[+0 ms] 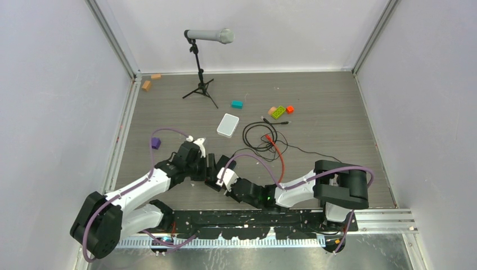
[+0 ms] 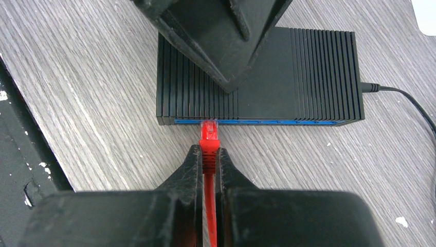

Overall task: Insert the plug into the switch port
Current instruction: Insert the connector into the switch port.

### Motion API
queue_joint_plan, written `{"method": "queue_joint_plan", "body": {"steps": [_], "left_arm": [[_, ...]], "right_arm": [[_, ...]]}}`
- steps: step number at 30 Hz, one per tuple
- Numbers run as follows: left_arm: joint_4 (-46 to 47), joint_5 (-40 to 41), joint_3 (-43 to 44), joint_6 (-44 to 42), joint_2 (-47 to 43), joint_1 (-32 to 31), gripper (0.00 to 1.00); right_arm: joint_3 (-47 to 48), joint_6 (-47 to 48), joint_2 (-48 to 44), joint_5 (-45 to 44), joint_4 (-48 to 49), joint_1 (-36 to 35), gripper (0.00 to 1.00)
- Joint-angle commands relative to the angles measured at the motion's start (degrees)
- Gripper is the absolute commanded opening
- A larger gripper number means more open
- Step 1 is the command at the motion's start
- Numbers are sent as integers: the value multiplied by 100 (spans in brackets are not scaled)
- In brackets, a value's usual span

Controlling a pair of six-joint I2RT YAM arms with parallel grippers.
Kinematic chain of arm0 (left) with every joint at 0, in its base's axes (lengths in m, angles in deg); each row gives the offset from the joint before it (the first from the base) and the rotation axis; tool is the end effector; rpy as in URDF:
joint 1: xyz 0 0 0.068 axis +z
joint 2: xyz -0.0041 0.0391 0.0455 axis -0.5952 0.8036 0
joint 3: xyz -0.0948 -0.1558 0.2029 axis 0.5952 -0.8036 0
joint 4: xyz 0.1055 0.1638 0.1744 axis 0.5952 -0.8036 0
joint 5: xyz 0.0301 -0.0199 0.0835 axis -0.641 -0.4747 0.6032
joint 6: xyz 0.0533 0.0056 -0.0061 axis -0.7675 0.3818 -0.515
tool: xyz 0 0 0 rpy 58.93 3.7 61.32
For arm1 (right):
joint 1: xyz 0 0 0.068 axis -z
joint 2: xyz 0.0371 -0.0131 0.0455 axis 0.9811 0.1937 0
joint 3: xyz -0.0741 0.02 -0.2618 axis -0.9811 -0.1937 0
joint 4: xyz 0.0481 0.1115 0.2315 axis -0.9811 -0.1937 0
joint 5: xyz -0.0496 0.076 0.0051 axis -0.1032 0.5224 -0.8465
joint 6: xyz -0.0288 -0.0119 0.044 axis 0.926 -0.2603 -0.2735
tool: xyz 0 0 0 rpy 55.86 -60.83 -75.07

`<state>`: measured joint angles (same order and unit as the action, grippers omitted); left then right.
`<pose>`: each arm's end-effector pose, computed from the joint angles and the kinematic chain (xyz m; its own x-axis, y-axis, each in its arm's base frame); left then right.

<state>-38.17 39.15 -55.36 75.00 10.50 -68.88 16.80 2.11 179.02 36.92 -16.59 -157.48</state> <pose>0.1595 -0.1089 0.1639 -0.8956 -0.0933 -0.4351 0.1400 0.8690 -0.4745 0.0738 0.2985 0.1309 -0.1227 -0.4919 -0.8620 -0.8414 0.5122 -0.1725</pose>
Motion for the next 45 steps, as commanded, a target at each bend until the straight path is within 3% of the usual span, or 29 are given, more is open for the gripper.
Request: {"method": "queue_joint_plan", "body": {"steps": [1,10,17,30,37,45], "left_arm": [[132,-319,24,-68,52,-9,62],[212,-633,-29,-97,200,-102,55],[383,-427,-29,28,578,-551,54],[570,-385,-23,-57,661,-615,54],[547,481,260,8,610,-456,65],[734,52,686,-195,1353,-213,62]], "right_arm": [[267,-37,88,18,345,-27,0],[555,86,218,37,714,191,0],[1008,382,360,212,624,298,0],[1587,572,634,765,545,491,1],[782,33,263,656,181,476,4],[49,-496,-87,230,443,423,4]]}}
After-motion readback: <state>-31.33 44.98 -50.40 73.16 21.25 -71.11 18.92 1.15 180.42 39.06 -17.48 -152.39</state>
